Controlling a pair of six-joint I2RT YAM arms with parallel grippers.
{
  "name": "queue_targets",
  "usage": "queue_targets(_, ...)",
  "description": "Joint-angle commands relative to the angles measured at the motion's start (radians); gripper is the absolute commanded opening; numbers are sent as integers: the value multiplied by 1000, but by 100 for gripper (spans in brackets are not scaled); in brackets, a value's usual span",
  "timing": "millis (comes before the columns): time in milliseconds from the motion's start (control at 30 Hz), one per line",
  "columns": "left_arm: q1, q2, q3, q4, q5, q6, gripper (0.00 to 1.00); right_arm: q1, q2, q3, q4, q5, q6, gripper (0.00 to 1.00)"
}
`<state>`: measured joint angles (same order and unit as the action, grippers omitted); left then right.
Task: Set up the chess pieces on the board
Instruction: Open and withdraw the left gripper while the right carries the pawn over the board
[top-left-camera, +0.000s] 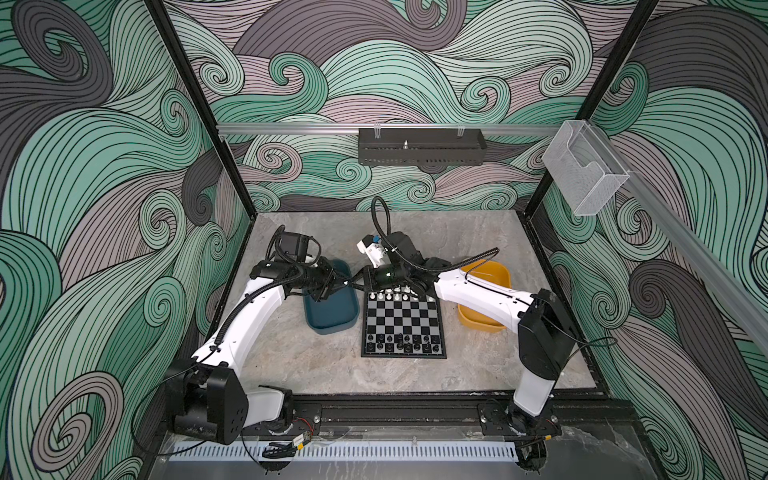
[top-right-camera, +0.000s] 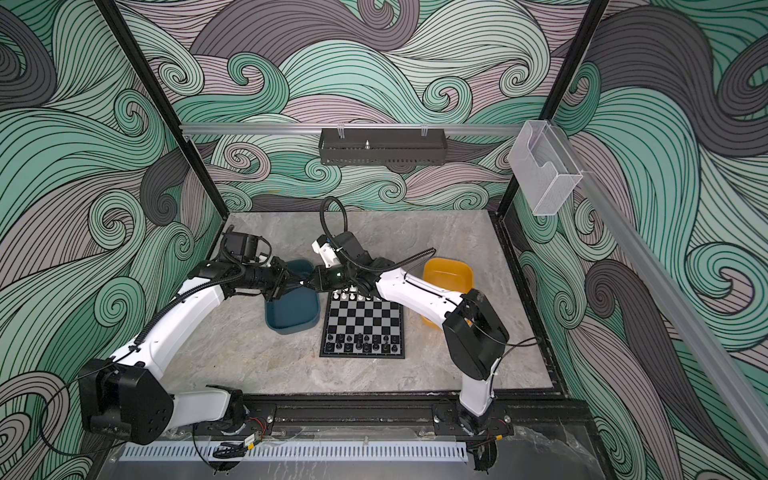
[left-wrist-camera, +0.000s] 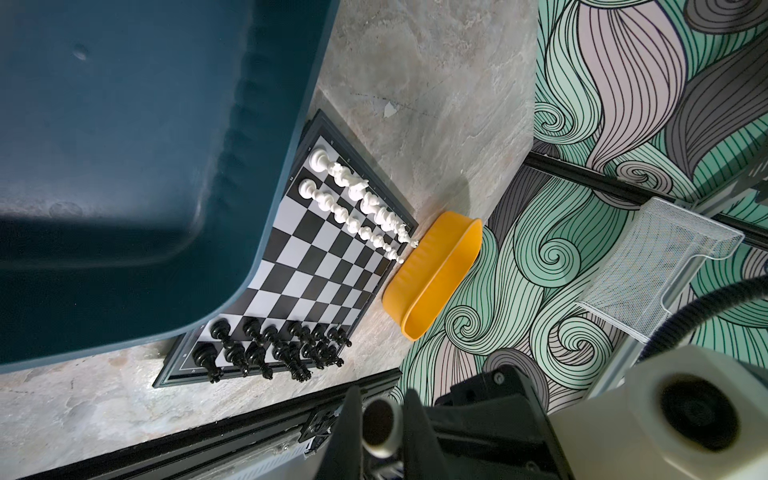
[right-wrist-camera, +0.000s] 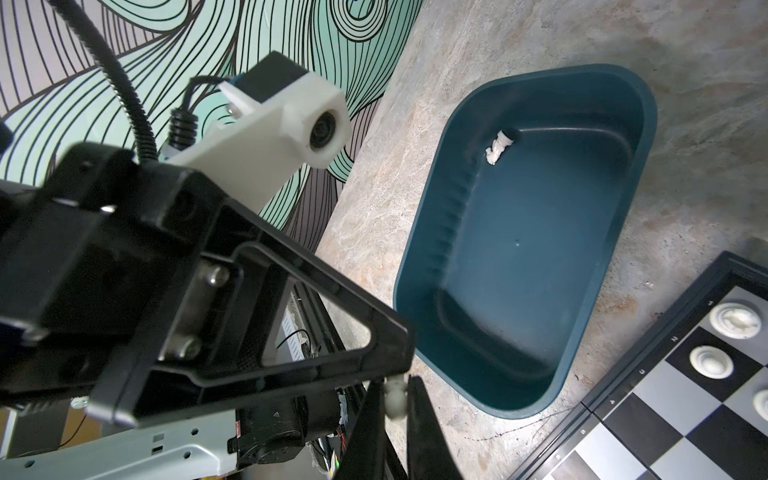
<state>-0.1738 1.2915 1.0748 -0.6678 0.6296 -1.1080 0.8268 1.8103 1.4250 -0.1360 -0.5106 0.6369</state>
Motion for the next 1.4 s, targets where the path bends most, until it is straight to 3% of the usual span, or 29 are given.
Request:
queue_targets(0,-8,-32,-21,-30,-19,-13,15,-12,-45,-16,74,39,14,5)
queue_targets(67,-8,-34,-34,-17,-21,-25,16,-12,-51,-21,80,47,11,0)
queue_targets(200,-7,-29,-36,2,-19,-23,22,-12,-73,-18,37,63,-21,0)
queue_targets(267,2,-30,-23,22,-26,26,40,-15,-104,-11,-39,79,-74,0)
queue_targets(367,13,-32,73,-96,-117,257,81,-41,-152,13,-229,118,-146,0)
queue_targets(467,11,-65,114,-196,-164,479,98,-80,-190,37,-481,173,-221,0)
queue_targets(567,10,-133,81,-240,-149,647,99,-121,-207,54,-733,266,-297,0)
queue_targets(733,-1,-238,-65,-188,-63,749,99,-155,-172,61,-974,458,-388,0)
queue_targets(833,-5,-270,-141,-146,2,775,98,-171,-101,84,-1006,508,-405,0)
queue_targets(967,-13,-300,-194,-99,-1,771,99,-177,22,157,-1006,542,-422,0)
queue_targets(1367,-19,-313,-194,-118,-24,776,99,-206,254,302,-1035,594,-478,0)
